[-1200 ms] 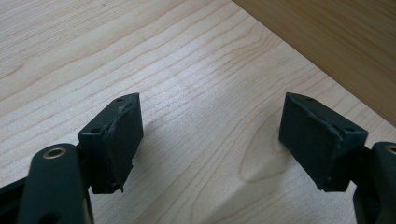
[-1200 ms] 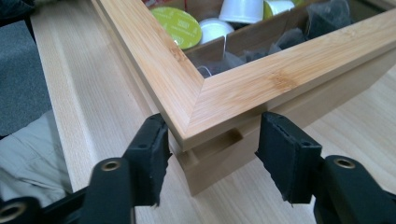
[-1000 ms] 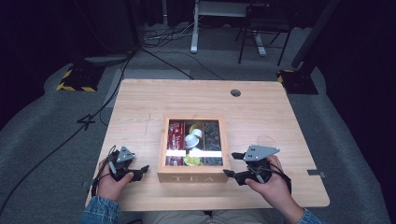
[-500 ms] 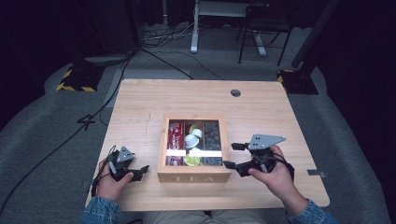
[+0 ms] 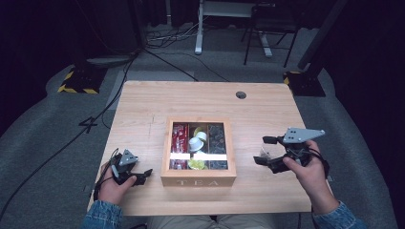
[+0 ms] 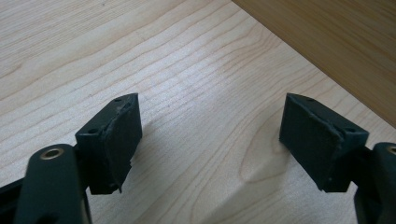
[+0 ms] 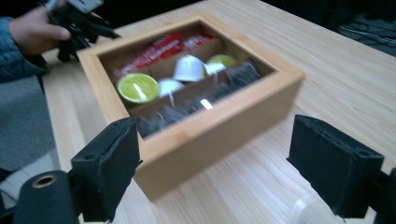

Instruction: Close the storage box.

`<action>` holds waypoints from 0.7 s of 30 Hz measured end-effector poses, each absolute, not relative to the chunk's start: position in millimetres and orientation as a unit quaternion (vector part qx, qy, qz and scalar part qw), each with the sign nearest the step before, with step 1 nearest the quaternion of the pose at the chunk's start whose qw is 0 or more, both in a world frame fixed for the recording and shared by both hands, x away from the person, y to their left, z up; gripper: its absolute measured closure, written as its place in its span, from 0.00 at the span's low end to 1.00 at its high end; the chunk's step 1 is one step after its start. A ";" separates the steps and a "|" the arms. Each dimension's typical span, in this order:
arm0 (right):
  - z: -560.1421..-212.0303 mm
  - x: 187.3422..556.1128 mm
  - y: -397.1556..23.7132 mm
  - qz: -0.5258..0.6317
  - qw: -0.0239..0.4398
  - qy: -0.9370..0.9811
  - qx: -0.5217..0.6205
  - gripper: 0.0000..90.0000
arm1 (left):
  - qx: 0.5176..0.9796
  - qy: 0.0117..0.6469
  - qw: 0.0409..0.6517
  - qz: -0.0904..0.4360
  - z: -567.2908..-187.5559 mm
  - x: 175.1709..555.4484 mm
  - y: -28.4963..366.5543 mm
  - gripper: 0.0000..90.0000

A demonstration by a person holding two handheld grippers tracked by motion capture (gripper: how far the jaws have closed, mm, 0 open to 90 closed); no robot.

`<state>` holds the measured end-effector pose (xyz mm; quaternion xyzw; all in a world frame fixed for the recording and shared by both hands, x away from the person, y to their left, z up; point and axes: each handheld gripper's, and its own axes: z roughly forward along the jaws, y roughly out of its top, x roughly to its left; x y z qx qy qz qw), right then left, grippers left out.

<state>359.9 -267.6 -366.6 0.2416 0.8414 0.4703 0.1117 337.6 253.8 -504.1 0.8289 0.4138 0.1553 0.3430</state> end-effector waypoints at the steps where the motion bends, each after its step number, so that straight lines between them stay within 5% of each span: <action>1: -367.0 360.6 -273.6 0.468 0.115 0.840 0.249 0.18 | 0.830 0.412 0.341 0.156 -504.3 337.8 253.0 0.19; 21: -416.4 374.6 -378.4 0.387 0.163 0.820 0.389 0.18 | 0.833 0.410 0.338 0.154 -504.3 338.7 255.9 0.16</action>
